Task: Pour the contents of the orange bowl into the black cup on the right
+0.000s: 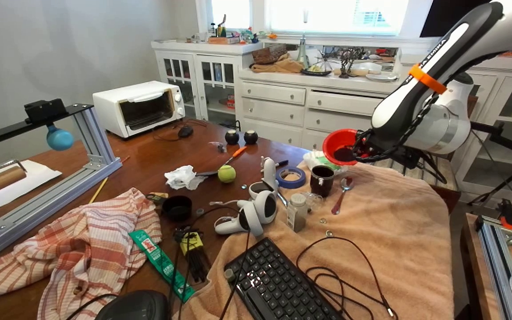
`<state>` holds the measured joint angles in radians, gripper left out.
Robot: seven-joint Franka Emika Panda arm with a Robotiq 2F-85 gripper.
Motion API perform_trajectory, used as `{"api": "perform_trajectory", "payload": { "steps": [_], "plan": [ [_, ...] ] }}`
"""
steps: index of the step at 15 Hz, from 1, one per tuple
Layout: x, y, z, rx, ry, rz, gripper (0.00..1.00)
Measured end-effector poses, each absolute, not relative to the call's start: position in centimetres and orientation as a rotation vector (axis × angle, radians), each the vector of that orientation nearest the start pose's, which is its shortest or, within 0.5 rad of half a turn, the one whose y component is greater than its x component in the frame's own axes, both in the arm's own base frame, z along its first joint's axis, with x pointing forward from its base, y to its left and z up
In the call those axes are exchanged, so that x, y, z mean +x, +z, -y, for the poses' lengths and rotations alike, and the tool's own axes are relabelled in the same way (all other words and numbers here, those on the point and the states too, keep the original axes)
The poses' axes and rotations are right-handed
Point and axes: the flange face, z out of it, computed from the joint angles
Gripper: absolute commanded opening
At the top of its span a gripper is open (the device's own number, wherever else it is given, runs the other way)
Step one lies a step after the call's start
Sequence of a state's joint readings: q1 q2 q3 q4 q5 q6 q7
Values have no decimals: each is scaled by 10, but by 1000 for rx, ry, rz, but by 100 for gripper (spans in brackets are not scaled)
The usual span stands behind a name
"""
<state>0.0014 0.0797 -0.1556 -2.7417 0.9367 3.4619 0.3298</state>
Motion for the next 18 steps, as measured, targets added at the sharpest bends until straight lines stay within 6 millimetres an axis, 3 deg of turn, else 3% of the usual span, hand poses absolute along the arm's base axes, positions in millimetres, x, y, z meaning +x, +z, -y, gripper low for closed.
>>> {"api": "perform_trajectory", "payload": {
  "steps": [6,10,11,15,16,18],
  "plan": [
    [371,264,160,-2353,-942,-1887,2],
    [376,286,157,-2447,-1002,-1724,2],
    [377,292,156,-2460,-1005,-1683,6],
    [379,312,156,-2450,-1005,-1598,6],
    [379,313,156,-2448,-1008,-1596,2],
    [379,313,156,-2449,-1008,-1595,2]
  ]
}}
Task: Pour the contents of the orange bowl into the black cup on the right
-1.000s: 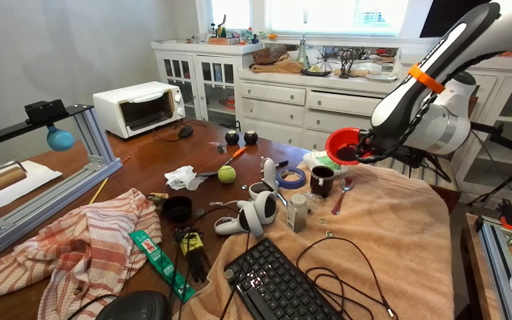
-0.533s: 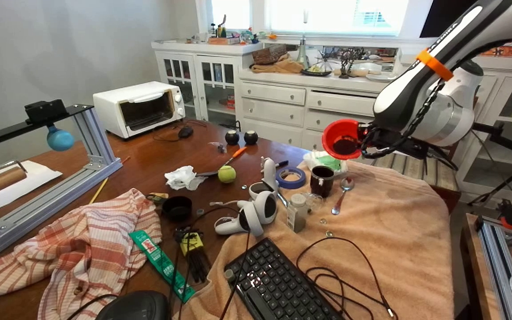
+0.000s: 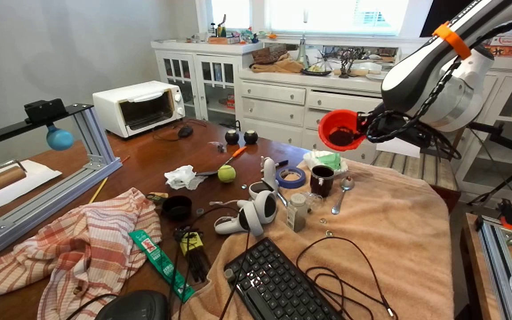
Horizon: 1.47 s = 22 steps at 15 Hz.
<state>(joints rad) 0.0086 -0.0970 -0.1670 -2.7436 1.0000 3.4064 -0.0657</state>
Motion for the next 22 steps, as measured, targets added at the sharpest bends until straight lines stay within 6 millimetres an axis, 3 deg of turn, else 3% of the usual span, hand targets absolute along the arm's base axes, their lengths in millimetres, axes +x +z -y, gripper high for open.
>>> {"api": "perform_trajectory", "payload": {
  "steps": [9,22],
  "plan": [
    [389,300,170,-2689,-974,-1350,2],
    [427,278,169,-2936,-975,-1036,2]
  ]
}}
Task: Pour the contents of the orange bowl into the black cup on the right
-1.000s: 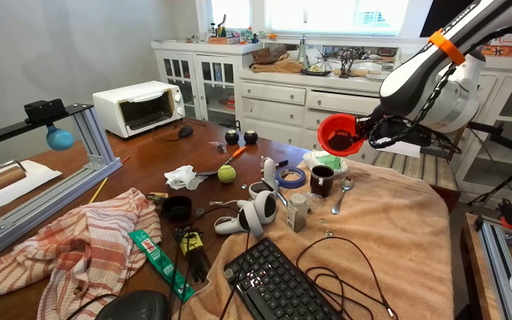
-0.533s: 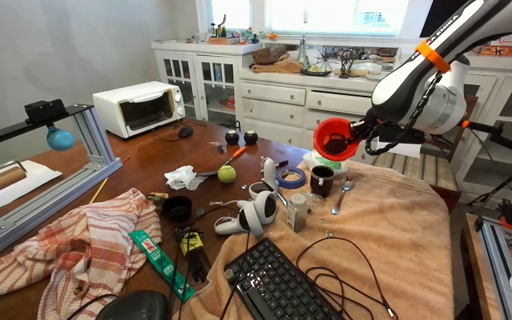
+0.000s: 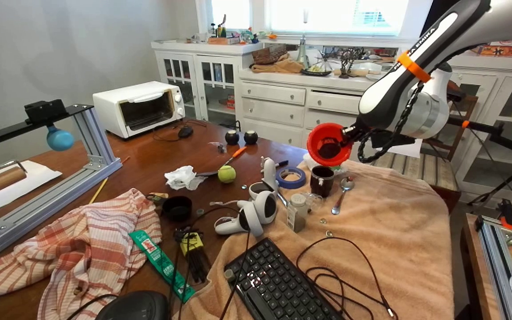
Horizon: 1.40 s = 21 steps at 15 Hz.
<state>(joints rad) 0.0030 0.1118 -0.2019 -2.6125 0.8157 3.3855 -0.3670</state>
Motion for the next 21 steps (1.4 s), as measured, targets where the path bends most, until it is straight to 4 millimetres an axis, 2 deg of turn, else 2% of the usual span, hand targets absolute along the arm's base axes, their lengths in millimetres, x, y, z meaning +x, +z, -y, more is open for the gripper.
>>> {"api": "perform_trajectory", "payload": {
  "steps": [8,21],
  "plan": [
    [438,285,145,-3022,-1163,-910,2],
    [424,282,113,-3152,-1299,-831,2]
  ]
}}
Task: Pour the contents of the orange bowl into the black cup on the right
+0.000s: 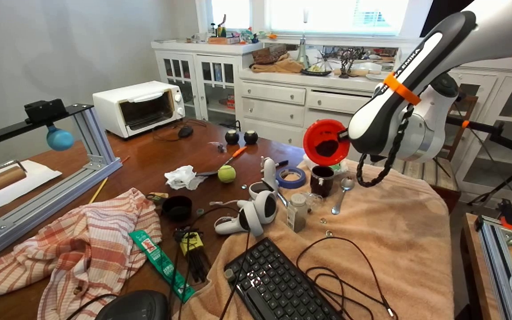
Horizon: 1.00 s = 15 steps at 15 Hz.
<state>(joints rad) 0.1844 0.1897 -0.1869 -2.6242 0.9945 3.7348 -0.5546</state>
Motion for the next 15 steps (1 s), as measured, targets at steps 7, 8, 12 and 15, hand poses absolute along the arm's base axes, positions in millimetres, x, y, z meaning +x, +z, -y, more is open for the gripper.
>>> {"api": "perform_trajectory", "payload": {
  "steps": [7,8,12,15],
  "plan": [
    [422,287,99,-3173,-1408,-798,2],
    [421,286,98,-3178,-1414,-801,2],
    [418,279,93,-3205,-1422,-808,2],
    [417,275,88,-3220,-1427,-785,2]
  ]
}}
